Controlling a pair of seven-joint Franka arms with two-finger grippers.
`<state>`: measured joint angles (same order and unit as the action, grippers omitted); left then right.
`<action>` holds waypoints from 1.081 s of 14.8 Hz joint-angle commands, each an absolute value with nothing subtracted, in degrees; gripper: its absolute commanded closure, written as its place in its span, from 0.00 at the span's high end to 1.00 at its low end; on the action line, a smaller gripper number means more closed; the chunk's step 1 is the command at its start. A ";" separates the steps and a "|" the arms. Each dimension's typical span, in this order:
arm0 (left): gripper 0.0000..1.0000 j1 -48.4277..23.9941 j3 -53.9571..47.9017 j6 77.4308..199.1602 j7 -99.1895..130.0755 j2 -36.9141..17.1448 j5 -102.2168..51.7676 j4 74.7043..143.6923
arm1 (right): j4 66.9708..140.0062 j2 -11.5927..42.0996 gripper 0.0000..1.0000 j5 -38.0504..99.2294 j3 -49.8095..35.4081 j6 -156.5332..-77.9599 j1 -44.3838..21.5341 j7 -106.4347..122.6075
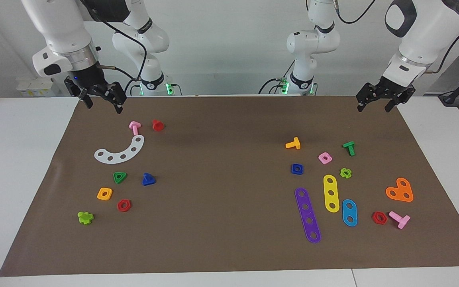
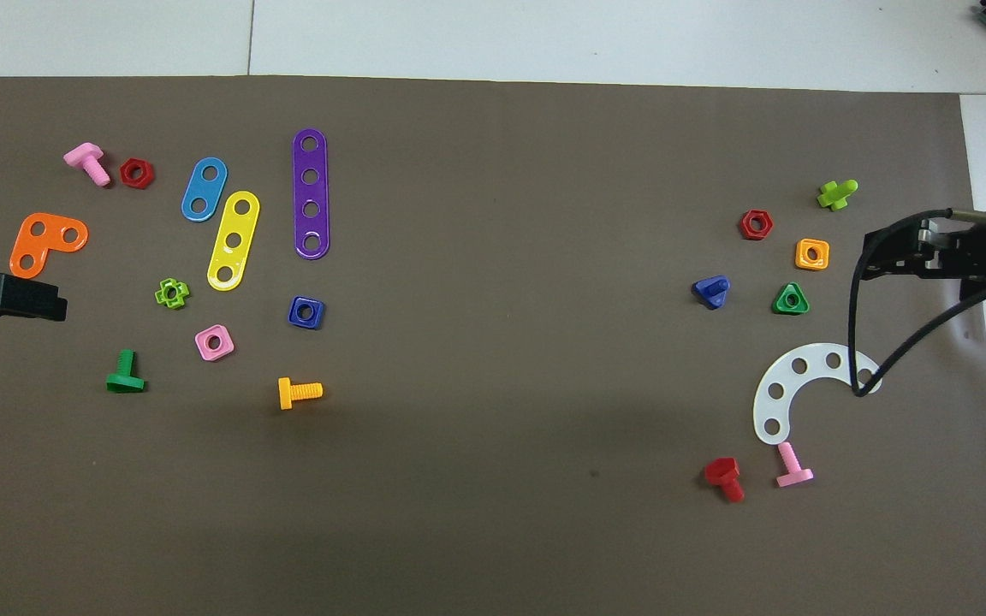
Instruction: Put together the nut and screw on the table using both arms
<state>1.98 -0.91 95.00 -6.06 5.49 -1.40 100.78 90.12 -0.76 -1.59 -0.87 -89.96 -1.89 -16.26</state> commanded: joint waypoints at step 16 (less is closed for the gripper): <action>1.00 2.03 -0.97 98.52 -5.72 7.21 -1.93 104.85 | 97.63 -1.84 1.00 -0.79 -1.76 -100.53 -1.23 -14.15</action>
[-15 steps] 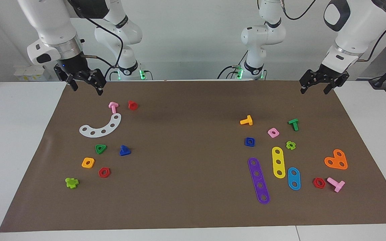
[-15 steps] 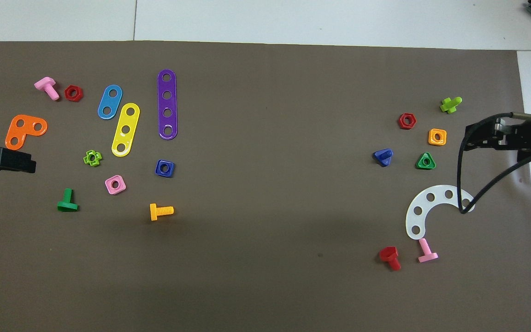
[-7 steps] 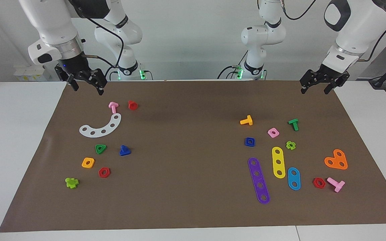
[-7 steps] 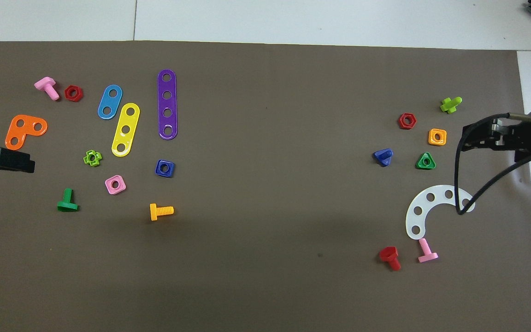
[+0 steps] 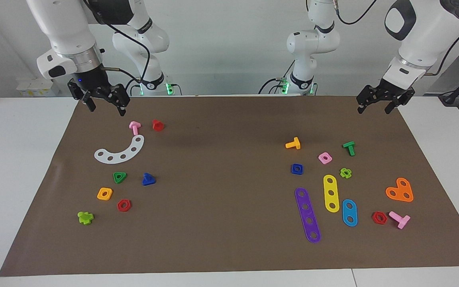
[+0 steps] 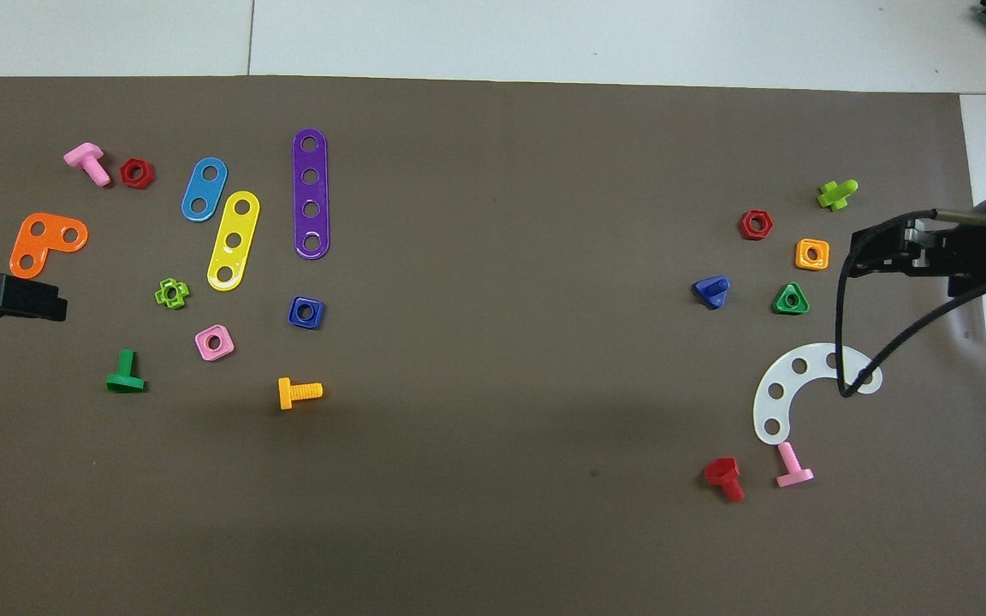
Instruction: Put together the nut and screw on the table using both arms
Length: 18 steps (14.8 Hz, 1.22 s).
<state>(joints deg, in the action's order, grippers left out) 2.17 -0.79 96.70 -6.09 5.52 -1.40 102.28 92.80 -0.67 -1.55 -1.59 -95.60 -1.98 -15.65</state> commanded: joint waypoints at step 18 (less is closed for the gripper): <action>0.84 -14.68 -1.41 137.53 -4.92 -10.27 -4.92 121.99 | 115.22 14.41 0.98 -0.88 -1.76 -136.57 -2.11 -9.05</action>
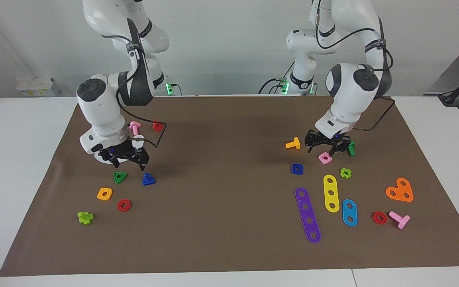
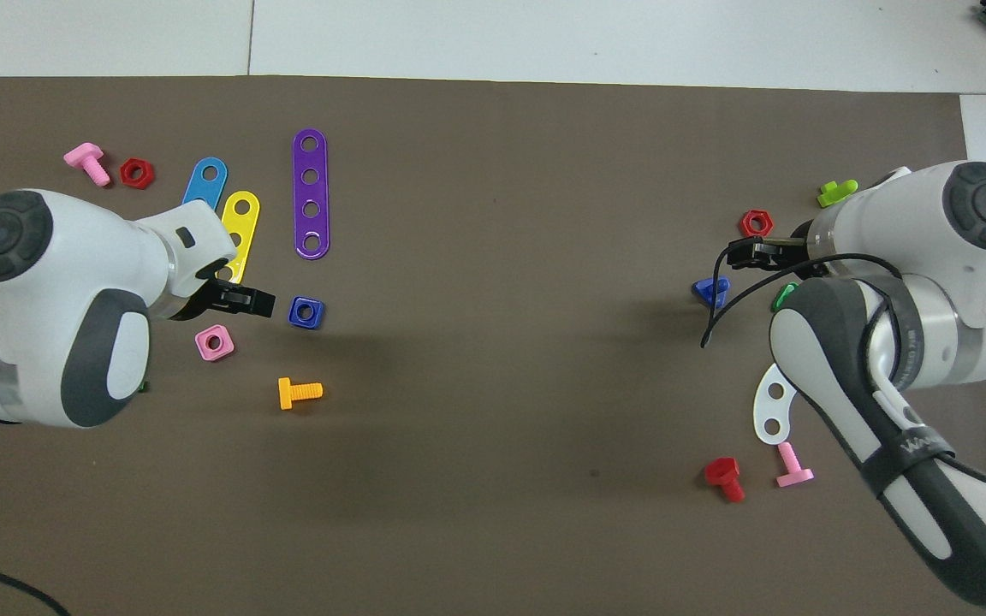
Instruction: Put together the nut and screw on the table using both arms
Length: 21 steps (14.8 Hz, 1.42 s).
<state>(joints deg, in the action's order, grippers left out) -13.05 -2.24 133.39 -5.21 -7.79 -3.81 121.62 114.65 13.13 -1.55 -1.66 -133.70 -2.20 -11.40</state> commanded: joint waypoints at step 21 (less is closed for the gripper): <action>0.00 -16.96 -1.32 120.52 2.35 -15.56 -4.92 107.07 | 116.73 13.54 0.00 -0.88 -2.02 -138.78 -10.18 -19.65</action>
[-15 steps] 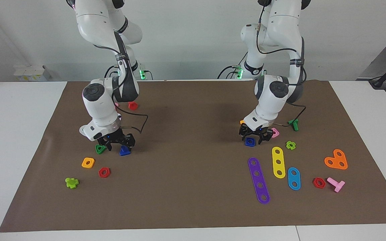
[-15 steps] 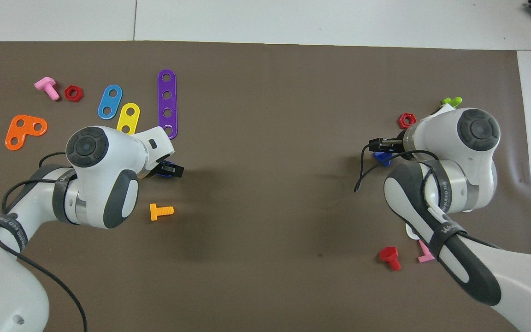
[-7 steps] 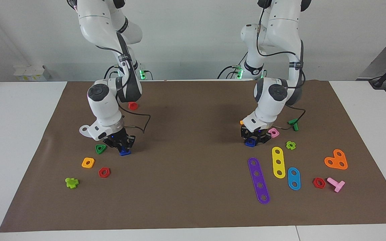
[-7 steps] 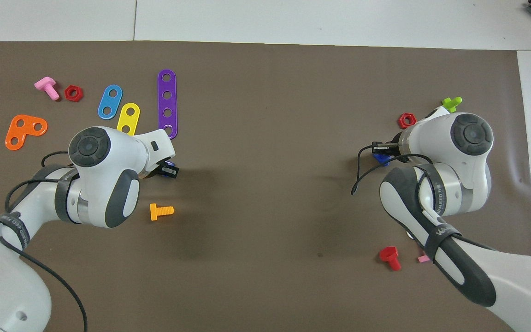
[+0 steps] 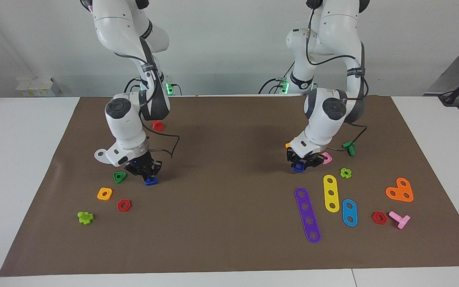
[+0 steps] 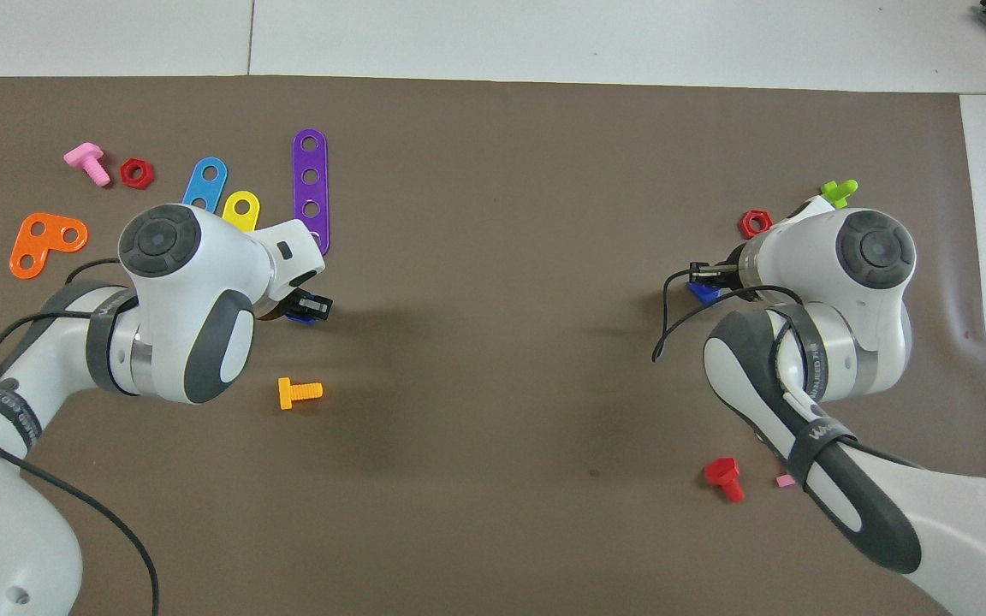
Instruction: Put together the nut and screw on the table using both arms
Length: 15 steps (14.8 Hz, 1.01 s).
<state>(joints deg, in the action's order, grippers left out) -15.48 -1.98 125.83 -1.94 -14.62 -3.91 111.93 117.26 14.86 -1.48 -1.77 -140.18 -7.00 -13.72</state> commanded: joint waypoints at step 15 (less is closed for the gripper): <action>0.00 -25.92 -1.41 117.77 27.23 -17.31 -4.92 100.99 | 116.63 13.89 0.00 -4.22 -1.93 -139.83 -30.85 -46.49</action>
